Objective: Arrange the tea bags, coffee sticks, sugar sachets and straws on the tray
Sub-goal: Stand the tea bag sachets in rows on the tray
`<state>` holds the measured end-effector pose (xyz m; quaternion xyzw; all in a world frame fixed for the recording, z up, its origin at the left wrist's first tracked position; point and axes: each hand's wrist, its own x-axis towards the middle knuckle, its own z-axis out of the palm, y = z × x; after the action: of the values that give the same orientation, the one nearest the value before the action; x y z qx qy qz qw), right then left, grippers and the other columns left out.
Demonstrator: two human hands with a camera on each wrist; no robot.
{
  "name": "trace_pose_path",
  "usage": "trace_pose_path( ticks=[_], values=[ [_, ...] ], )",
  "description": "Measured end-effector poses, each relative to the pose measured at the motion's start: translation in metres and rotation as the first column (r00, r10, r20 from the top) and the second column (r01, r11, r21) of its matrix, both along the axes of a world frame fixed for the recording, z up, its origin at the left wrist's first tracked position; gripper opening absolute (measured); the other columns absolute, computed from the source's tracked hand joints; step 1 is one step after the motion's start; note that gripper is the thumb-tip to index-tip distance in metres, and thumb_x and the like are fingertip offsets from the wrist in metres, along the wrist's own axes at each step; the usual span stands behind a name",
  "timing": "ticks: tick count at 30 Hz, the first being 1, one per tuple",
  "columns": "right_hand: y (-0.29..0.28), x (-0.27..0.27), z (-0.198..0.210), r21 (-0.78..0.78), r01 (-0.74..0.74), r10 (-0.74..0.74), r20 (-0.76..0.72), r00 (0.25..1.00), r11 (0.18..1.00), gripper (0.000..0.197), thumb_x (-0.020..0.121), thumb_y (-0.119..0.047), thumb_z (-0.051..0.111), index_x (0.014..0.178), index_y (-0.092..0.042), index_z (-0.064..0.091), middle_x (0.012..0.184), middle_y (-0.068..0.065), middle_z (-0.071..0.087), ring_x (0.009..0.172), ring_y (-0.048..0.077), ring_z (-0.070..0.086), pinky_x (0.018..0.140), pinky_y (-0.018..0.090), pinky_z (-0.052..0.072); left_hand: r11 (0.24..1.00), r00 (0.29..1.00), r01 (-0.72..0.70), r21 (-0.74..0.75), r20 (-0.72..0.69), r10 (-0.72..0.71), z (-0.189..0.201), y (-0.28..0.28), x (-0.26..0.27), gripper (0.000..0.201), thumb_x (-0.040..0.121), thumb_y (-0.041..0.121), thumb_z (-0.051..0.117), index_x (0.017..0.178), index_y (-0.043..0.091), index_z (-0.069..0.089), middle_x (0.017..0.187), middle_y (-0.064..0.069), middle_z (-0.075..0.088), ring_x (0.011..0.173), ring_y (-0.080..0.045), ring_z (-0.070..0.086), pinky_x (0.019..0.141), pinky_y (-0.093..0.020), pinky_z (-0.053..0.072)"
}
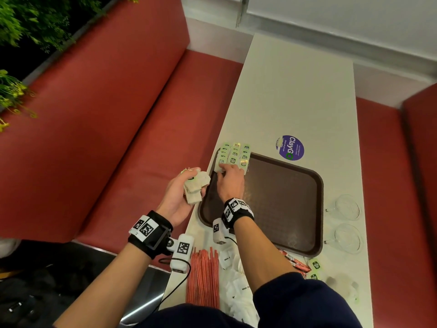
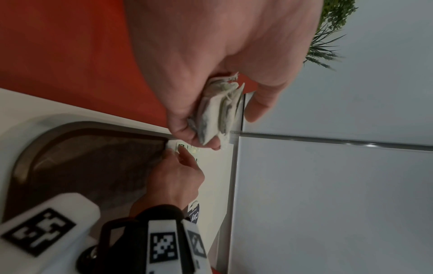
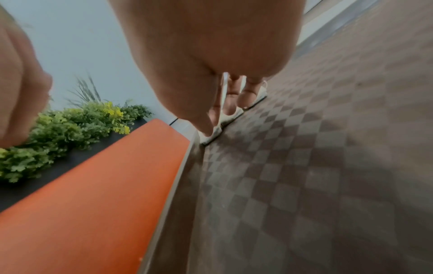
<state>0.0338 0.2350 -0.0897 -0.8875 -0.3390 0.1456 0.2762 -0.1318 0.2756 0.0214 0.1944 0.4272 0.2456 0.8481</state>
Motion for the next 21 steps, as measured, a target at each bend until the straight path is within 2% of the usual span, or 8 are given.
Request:
trace_pose_path(
  ticks=[3,7,9,11,13,15,18,21],
  values=[
    [-0.007,0.0,0.018,0.105,0.05,-0.047,-0.029,0.998,0.993,0.03,0.103,-0.021,0.062,0.131,-0.025,0.074,0.121,-0.001,0.074,0.114,0.024,0.063,0.101,0.043,0.055,1.0,1.0,0.005,0.007,0.022,-0.005,-0.001,-0.001,0.0,0.031,0.1,0.003,0.058,0.129,0.004,0.066,0.118,-0.019,0.072,0.091,-0.027,0.071,0.069,-0.032,0.058],
    [-0.027,-0.011,0.061,0.28,0.188,-0.089,-0.329,0.94,0.942,0.021,0.107,-0.041,0.062,0.108,-0.028,0.079,0.098,-0.015,0.078,0.094,-0.003,0.069,0.093,0.031,0.056,0.997,0.999,0.035,0.076,-0.001,-0.035,-0.004,-0.006,0.002,0.04,0.099,-0.009,0.056,0.135,0.005,0.066,0.126,-0.022,0.072,0.094,-0.027,0.071,0.07,-0.033,0.06],
    [-0.044,-0.02,0.085,0.303,0.246,-0.078,-0.476,0.876,0.921,0.034,0.108,-0.057,0.057,0.102,-0.03,0.078,0.09,-0.015,0.078,0.087,-0.004,0.068,0.089,0.027,0.054,0.994,0.999,0.048,0.101,0.007,-0.049,-0.004,-0.01,0.004,0.041,0.099,-0.011,0.058,0.134,0.006,0.067,0.127,-0.022,0.073,0.096,-0.027,0.07,0.073,-0.034,0.061],
    [-0.06,-0.03,0.099,0.343,0.301,-0.069,-0.552,0.831,0.89,0.039,0.103,-0.065,0.06,0.099,-0.029,0.076,0.09,-0.011,0.077,0.085,0.005,0.068,0.088,0.032,0.056,0.989,0.998,0.063,0.132,0.009,-0.065,-0.004,-0.013,0.007,0.042,0.098,-0.012,0.061,0.135,0.007,0.066,0.127,-0.02,0.072,0.101,-0.027,0.07,0.078,-0.035,0.063],
    [-0.073,-0.035,0.109,0.396,0.311,-0.044,-0.556,0.83,0.864,0.035,0.098,-0.061,0.069,0.095,-0.026,0.071,0.092,-0.005,0.075,0.087,0.017,0.069,0.087,0.041,0.057,0.982,0.997,0.076,0.17,0.011,-0.079,-0.004,-0.018,0.009,0.044,0.097,-0.011,0.066,0.137,0.007,0.064,0.126,-0.018,0.073,0.106,-0.026,0.07,0.085,-0.036,0.063],
    [-0.083,-0.037,0.115,0.42,0.292,0.006,-0.579,0.816,0.859,0.032,0.097,-0.054,0.073,0.094,-0.023,0.067,0.094,0.0,0.074,0.083,0.021,0.066,0.082,0.043,0.056,0.971,0.995,0.097,0.22,0.01,-0.101,-0.004,-0.022,0.01,0.046,0.094,-0.009,0.072,0.137,0.008,0.064,0.122,-0.015,0.075,0.108,-0.025,0.072,0.089,-0.037,0.064],
    [-0.094,-0.035,0.12,0.4,0.29,0.048,-0.652,0.757,0.869,0.023,0.102,-0.043,0.074,0.103,-0.021,0.07,0.094,0.002,0.073,0.077,0.011,0.065,0.072,0.032,0.053,0.934,0.984,0.177,0.312,-0.042,-0.172,-0.003,-0.028,0.01,0.05,0.088,-0.001,0.082,0.133,0.008,0.065,0.117,-0.013,0.077,0.11,-0.026,0.072,0.088,-0.037,0.062],
    [-0.099,-0.03,0.124,0.38,0.236,0.1,-0.685,0.722,0.894,0.012,0.103,-0.031,0.074,0.111,-0.022,0.075,0.095,0.002,0.075,0.077,0.008,0.066,0.069,0.026,0.053,0.884,0.966,0.259,0.39,-0.086,-0.246,-0.004,-0.032,0.01,0.053,0.078,0.005,0.092,0.126,0.007,0.069,0.117,-0.016,0.077,0.113,-0.028,0.071,0.098,-0.046,0.06]
  ],
)
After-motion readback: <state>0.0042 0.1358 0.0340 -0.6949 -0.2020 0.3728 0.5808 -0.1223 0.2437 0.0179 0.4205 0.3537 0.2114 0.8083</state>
